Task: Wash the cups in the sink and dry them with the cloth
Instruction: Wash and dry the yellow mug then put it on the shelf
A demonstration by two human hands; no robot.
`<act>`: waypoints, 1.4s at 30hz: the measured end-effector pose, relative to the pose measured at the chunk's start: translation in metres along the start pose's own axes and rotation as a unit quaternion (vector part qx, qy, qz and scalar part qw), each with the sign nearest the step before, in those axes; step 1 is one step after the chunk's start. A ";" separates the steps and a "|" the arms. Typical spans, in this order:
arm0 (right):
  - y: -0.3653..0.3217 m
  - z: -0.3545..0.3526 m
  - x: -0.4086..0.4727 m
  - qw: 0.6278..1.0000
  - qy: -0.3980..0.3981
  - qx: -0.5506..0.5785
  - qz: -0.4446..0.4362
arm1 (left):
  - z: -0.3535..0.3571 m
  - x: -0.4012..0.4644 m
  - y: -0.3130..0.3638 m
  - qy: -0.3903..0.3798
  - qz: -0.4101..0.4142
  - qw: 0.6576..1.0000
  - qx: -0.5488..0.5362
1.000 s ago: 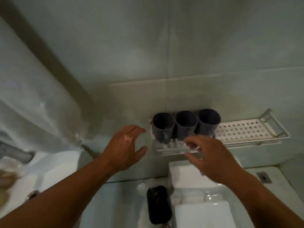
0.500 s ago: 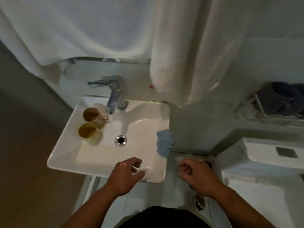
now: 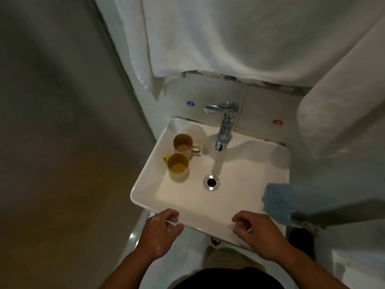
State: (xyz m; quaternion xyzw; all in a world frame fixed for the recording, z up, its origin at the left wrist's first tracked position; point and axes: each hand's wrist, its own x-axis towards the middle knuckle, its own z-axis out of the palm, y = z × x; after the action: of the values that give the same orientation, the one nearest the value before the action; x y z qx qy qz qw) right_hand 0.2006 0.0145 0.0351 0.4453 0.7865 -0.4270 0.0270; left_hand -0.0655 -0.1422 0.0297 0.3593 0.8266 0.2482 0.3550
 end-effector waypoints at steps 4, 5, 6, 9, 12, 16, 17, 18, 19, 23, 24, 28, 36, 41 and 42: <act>-0.017 0.003 0.044 1.000 -0.019 0.019 0.006 | -0.021 0.038 0.016 0.044 -0.020 0.999 0.026; -0.020 0.004 0.056 0.999 -0.025 0.026 0.011 | -0.025 0.051 0.022 0.052 -0.025 0.997 0.041; -0.023 0.004 0.068 0.999 -0.029 0.032 0.017 | -0.027 0.064 0.028 0.065 -0.028 0.996 0.056; -0.025 0.006 0.102 0.998 -0.046 0.031 0.025 | -0.023 0.101 0.044 0.096 -0.040 0.990 0.093; -0.022 0.009 0.127 0.997 -0.069 0.002 0.026 | -0.012 0.128 0.053 0.122 -0.048 0.985 0.115; -0.019 0.013 0.146 0.996 -0.085 -0.005 0.035 | -0.003 0.153 0.057 0.130 -0.079 0.976 0.153; -0.019 0.013 0.148 0.995 -0.089 -0.001 0.038 | -0.001 0.158 0.056 0.132 -0.079 0.976 0.157; -0.020 0.014 0.149 0.995 -0.090 0.005 0.040 | 0.000 0.162 0.055 0.133 -0.076 0.975 0.163; -0.022 0.014 0.150 0.995 -0.090 0.009 0.040 | 0.001 0.166 0.053 0.133 -0.069 0.974 0.171; -0.033 0.018 0.153 0.996 -0.076 0.024 0.042 | -0.001 0.173 0.039 0.118 -0.012 0.980 0.161; -0.037 0.018 0.153 0.996 -0.067 0.030 0.043 | -0.003 0.173 0.035 0.105 -0.002 0.983 0.150; -0.059 0.005 0.140 0.997 -0.013 0.061 0.043 | -0.021 0.163 0.023 0.043 0.027 0.998 0.048; -0.126 -0.062 0.097 0.950 0.308 0.041 0.026 | -0.042 0.166 0.050 -0.201 -0.017 0.960 -0.192; -0.173 -0.094 0.136 0.930 0.365 -0.030 -0.016 | -0.038 0.181 0.080 -0.278 -0.081 0.886 -0.362; -0.180 -0.099 0.145 0.935 0.350 -0.061 -0.013 | -0.038 0.183 0.084 -0.283 -0.092 0.878 -0.374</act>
State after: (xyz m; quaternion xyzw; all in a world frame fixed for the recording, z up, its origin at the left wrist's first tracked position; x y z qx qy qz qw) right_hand 0.0164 0.1389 0.1536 0.5535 0.7767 -0.1955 -0.2284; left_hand -0.1493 0.0450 0.0352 0.1767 0.5661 0.3927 0.7029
